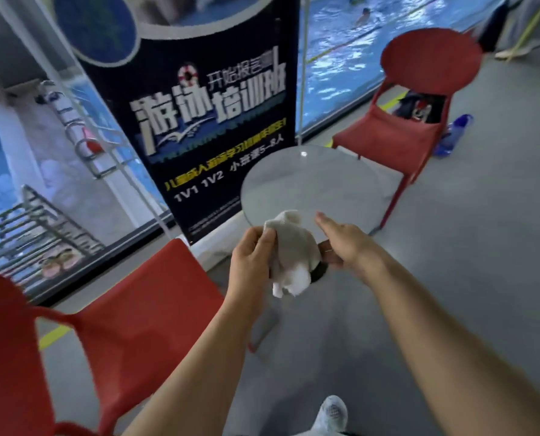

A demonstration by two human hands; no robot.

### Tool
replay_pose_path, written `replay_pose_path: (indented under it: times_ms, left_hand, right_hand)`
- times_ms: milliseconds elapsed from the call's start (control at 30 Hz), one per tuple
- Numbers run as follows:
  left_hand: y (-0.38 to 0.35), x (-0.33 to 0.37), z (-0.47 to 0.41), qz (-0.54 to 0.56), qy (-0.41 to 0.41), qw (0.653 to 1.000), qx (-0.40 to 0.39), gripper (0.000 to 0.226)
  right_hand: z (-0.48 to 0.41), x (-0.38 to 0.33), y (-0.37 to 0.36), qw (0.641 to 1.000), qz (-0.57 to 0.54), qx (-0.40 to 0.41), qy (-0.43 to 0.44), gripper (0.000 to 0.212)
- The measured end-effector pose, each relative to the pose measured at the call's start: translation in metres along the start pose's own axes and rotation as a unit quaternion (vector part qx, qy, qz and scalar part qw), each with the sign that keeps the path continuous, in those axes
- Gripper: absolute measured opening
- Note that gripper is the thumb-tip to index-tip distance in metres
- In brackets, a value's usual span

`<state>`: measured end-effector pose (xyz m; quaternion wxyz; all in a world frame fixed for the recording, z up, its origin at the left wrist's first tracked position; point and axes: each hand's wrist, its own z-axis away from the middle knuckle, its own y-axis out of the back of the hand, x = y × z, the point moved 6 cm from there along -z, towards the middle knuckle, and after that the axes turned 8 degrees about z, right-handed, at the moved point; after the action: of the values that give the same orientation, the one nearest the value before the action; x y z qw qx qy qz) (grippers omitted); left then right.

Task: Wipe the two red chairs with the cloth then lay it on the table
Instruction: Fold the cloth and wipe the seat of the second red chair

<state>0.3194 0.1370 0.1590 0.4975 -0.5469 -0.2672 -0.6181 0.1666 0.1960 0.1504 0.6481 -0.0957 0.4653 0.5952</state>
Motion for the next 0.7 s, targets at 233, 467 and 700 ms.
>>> replay_pose_path:
  times_ms: [233, 467, 700]
  left_hand:
    - [-0.083, -0.017, -0.038, -0.05, 0.001, 0.998, -0.024, 0.023]
    - [-0.139, -0.018, -0.104, -0.152, -0.05, 0.987, 0.033, 0.033]
    - [-0.229, -0.015, -0.205, -0.237, -0.072, 0.969, 0.003, 0.035]
  right_hand:
    - [-0.022, 0.023, 0.069, 0.999, -0.006, 0.016, 0.039, 0.043]
    - [-0.065, 0.01, 0.141, 0.98, -0.003, 0.151, 0.133, 0.036]
    - [-0.153, 0.007, 0.218, 0.983, -0.034, 0.149, 0.102, 0.018]
